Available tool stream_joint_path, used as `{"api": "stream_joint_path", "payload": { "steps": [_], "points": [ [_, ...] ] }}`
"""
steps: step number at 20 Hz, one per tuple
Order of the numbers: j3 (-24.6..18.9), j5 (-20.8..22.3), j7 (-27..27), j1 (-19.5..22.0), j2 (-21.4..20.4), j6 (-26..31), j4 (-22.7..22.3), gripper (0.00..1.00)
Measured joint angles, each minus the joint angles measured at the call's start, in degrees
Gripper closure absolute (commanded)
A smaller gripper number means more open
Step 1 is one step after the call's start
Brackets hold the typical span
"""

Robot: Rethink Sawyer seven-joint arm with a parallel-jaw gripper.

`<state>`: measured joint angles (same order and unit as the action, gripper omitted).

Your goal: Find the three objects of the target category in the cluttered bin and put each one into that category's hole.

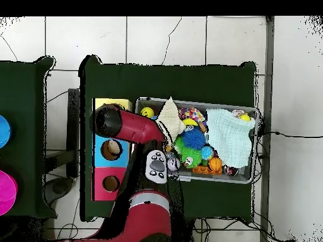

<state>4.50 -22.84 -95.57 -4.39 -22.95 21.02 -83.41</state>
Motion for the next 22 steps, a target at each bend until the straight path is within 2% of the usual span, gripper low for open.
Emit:
{"api": "stream_joint_path", "payload": {
  "steps": [2,5,12,22],
  "points": [
    [0.88,0.01,0.00,-0.66,0.14,0.22,0.26,1.00],
    [4.81,0.01,0.00,-4.02,0.50,0.86,1.17,1.00],
    [8.27,0.04,0.00,-7.08,-0.03,1.56,1.29,1.00],
    [11.39,0.09,0.00,-9.12,-2.91,10.47,2.40,1.00]
  ]
}}
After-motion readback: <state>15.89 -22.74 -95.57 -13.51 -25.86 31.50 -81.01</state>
